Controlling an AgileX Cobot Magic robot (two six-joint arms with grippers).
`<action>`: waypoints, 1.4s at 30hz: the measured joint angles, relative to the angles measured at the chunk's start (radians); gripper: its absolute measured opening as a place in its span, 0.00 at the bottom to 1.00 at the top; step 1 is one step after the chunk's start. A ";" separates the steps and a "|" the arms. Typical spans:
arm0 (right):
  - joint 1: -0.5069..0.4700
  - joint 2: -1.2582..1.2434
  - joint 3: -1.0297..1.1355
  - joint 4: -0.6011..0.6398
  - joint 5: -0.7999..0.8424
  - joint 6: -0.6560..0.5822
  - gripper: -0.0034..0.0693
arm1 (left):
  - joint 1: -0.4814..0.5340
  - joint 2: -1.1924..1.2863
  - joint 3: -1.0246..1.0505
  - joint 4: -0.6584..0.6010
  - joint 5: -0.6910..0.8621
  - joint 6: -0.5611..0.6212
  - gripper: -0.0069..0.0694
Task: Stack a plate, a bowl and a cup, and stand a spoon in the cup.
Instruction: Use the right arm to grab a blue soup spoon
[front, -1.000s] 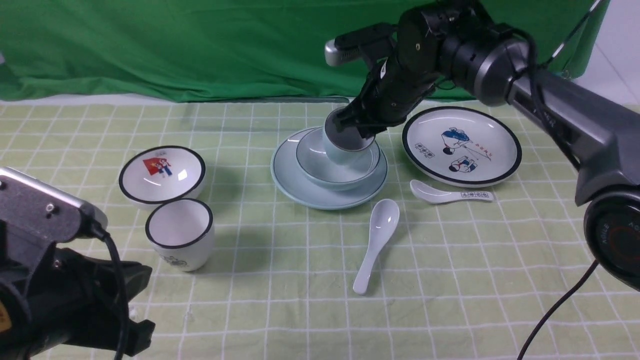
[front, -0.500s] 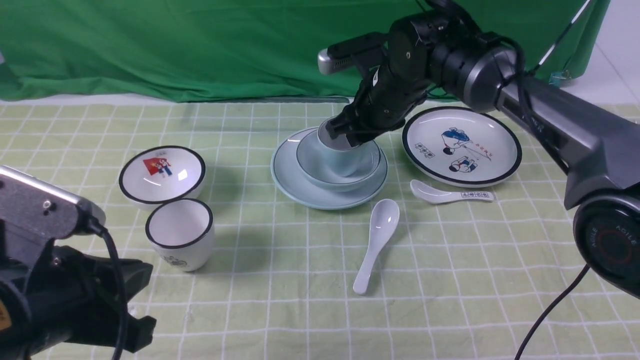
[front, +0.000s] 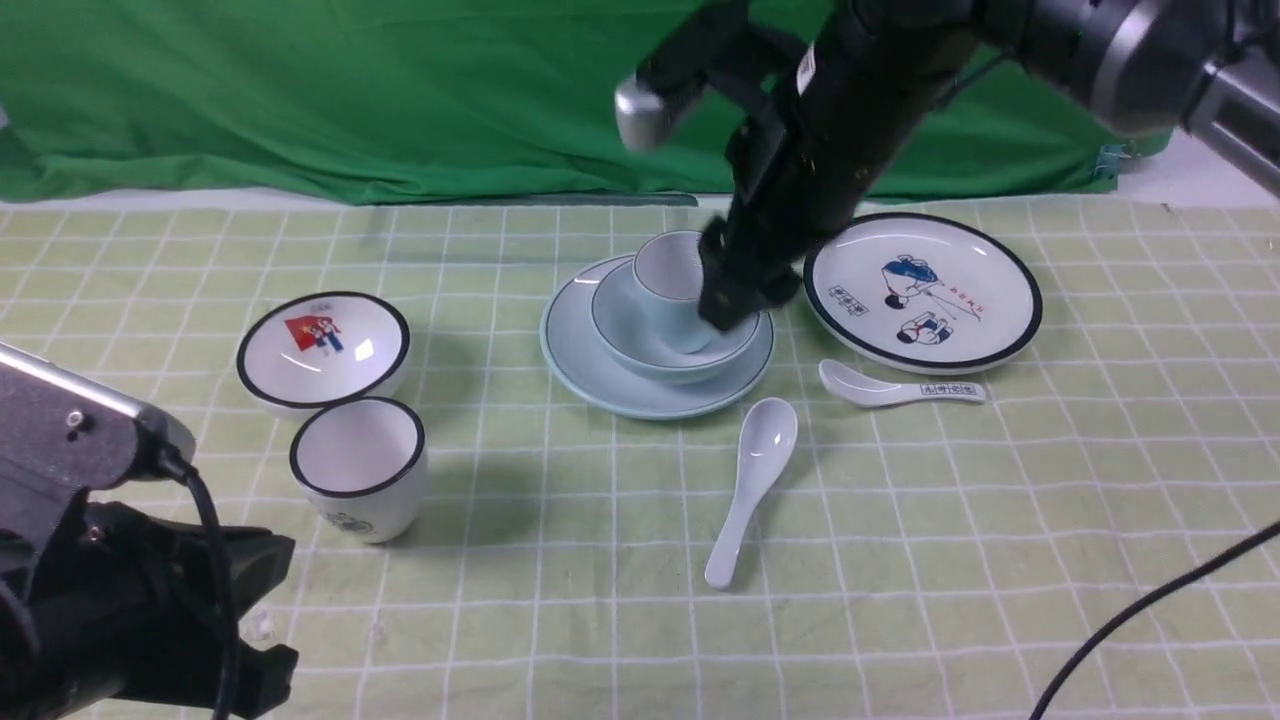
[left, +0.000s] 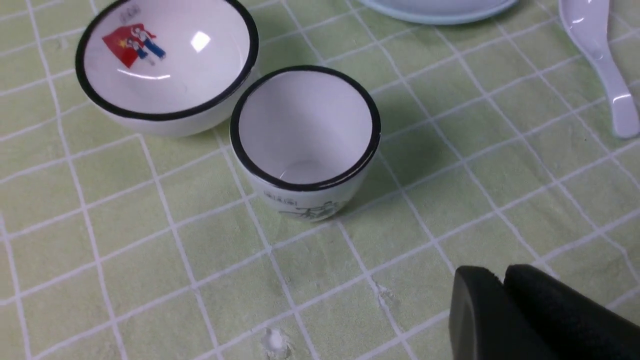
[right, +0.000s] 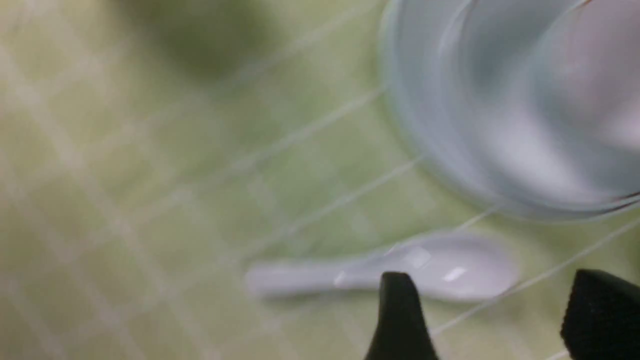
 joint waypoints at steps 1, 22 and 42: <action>0.000 -0.001 0.066 0.002 -0.004 -0.047 0.67 | 0.000 -0.014 0.000 0.000 -0.004 0.000 0.12; 0.106 0.063 0.347 -0.091 -0.289 -0.472 0.33 | 0.000 -0.105 0.000 0.000 -0.044 0.000 0.14; 0.108 0.070 0.343 -0.103 -0.317 -0.771 0.58 | 0.000 -0.105 0.000 0.000 -0.044 0.000 0.17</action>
